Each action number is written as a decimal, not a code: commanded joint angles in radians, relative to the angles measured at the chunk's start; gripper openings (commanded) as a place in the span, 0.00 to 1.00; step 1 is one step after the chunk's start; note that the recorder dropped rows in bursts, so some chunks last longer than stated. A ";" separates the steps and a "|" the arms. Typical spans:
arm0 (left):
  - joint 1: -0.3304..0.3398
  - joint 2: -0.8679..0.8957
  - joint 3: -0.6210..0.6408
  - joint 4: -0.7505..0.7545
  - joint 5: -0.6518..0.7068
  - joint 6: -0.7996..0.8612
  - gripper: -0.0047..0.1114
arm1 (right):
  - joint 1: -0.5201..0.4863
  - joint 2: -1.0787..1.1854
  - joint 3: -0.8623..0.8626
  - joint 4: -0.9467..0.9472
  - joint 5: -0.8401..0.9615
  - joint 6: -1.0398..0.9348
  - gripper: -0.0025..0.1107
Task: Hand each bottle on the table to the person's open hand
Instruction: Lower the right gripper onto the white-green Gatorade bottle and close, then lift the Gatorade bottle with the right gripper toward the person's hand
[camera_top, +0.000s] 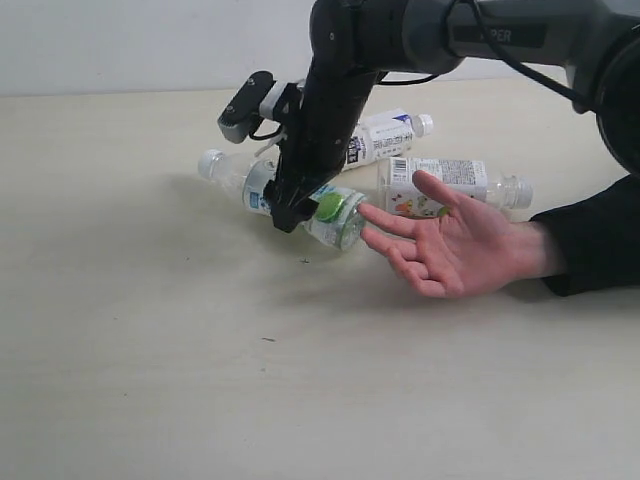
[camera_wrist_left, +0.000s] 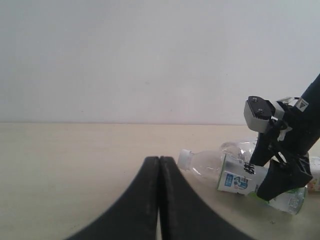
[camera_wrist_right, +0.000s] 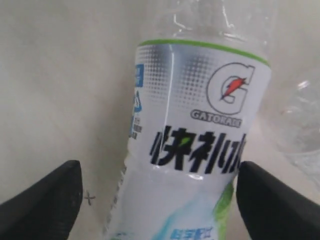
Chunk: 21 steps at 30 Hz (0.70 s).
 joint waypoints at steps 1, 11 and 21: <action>0.002 -0.007 0.003 0.002 -0.006 0.000 0.05 | 0.011 0.019 -0.008 0.000 -0.009 -0.014 0.72; 0.002 -0.007 0.003 0.002 -0.006 0.000 0.05 | 0.011 0.047 -0.008 -0.013 -0.006 -0.012 0.70; 0.002 -0.007 0.003 0.002 -0.006 0.000 0.05 | 0.011 0.042 -0.008 0.029 0.004 -0.010 0.15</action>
